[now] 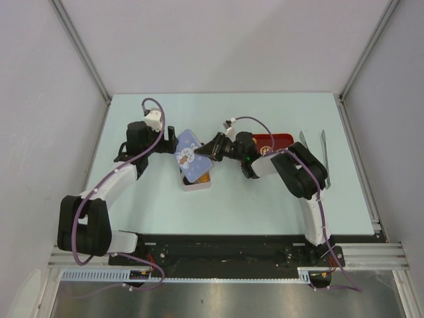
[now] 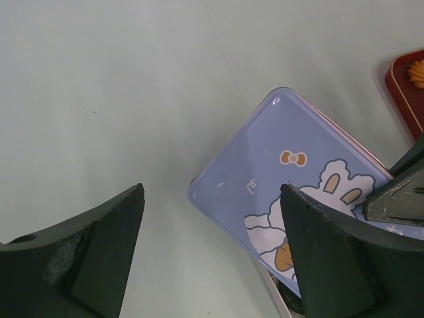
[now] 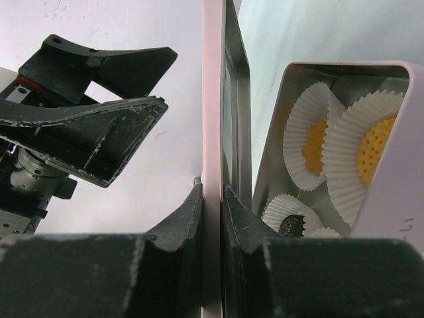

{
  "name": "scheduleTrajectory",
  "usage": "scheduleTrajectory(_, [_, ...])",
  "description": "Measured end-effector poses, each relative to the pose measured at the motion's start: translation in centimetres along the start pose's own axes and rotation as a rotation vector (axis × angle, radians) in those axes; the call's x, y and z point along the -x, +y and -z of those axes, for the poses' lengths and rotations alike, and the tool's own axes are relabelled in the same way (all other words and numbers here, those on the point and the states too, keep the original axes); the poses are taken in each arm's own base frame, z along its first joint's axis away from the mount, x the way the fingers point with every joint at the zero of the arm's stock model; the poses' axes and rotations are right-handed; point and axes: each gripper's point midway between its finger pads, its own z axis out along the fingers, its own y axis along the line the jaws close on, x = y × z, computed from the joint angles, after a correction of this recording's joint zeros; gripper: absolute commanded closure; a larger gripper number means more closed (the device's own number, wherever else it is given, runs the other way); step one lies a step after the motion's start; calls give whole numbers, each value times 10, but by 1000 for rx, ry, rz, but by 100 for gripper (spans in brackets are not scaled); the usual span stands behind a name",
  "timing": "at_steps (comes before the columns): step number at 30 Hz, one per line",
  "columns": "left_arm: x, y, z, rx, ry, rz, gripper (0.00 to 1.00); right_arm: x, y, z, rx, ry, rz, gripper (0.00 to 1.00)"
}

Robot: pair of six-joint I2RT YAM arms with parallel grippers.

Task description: Pack the cookies

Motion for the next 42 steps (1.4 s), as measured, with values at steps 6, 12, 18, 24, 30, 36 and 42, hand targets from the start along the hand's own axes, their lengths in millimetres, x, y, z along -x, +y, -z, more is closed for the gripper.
scheduleTrajectory(6, [-10,-2,-2,-15,28,6,13,3,-3,1,-6,-4,6,89])
scheduleTrajectory(12, [-21,-5,-4,-31,60,12,13,7,-7,3,-17,-11,10,81])
scheduleTrajectory(18, [-35,-7,-10,-50,102,22,13,10,-11,5,-29,-14,16,75])
scheduleTrajectory(24, [-48,-8,-17,-66,141,37,13,9,-19,6,-40,-9,7,68])
scheduleTrajectory(30, [-57,-9,-21,-75,164,46,13,5,-32,6,-66,4,-13,70])
scheduleTrajectory(36, [-64,-12,-25,-95,182,60,14,4,-31,5,-59,18,-22,91])
scheduleTrajectory(42, [-63,-13,-25,-98,179,67,14,6,-24,2,-42,26,-53,98])
